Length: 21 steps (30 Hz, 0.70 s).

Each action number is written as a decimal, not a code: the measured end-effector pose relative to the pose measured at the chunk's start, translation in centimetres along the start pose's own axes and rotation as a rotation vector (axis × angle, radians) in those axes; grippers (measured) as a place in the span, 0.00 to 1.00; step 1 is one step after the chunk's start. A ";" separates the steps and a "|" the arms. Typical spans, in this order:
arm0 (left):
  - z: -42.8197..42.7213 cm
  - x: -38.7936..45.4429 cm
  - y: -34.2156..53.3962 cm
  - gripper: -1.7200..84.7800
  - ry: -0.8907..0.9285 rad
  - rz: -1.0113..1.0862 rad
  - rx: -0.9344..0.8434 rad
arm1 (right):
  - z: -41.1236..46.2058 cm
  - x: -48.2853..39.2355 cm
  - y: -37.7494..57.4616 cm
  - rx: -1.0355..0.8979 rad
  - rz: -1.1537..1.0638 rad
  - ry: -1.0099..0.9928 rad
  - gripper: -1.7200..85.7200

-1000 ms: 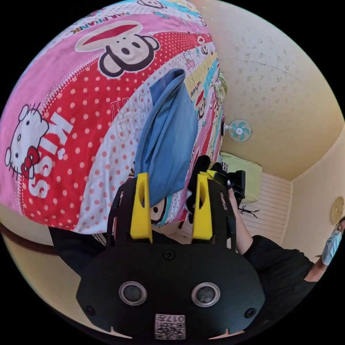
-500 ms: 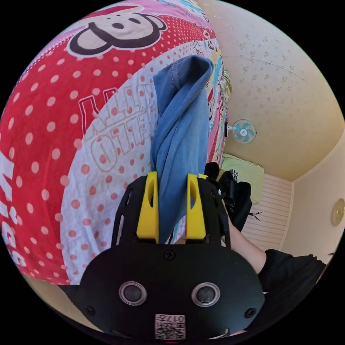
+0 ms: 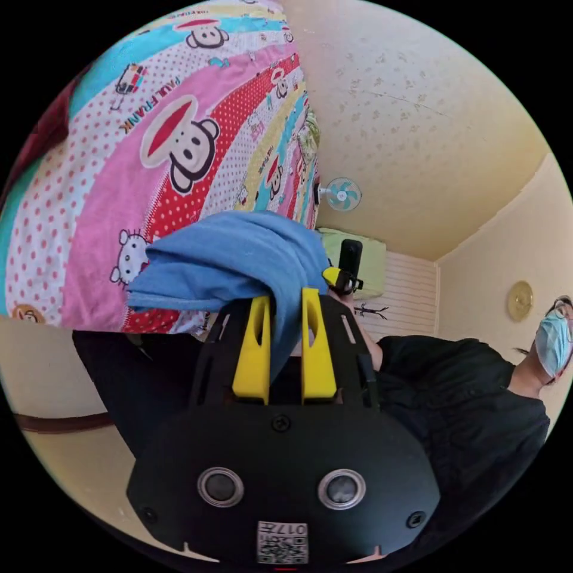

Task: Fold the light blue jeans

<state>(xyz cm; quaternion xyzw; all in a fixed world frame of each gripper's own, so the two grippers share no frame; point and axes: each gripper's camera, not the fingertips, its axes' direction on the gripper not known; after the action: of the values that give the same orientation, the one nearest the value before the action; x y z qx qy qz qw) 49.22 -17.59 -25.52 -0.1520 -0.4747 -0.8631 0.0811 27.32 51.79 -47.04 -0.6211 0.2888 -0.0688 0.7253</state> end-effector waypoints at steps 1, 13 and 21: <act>-3.9 1.1 0.4 0.11 0.003 0.020 0.071 | 0.9 -0.9 -1.3 -0.001 -0.020 -0.027 0.11; -30.4 -3.6 -3.3 0.18 -0.284 -0.247 0.516 | 15.5 -8.6 -28.1 -0.028 -0.003 0.155 0.11; -24.5 -25.1 6.4 0.08 -0.145 -0.918 0.324 | 11.2 1.3 -17.0 -0.386 0.363 0.776 0.03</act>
<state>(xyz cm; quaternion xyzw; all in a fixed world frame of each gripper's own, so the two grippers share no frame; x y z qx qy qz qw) 70.10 -41.79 -41.23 0.0280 -0.6252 -0.7121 -0.3182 38.40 57.14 -30.77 -0.6124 0.6504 -0.1130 0.4350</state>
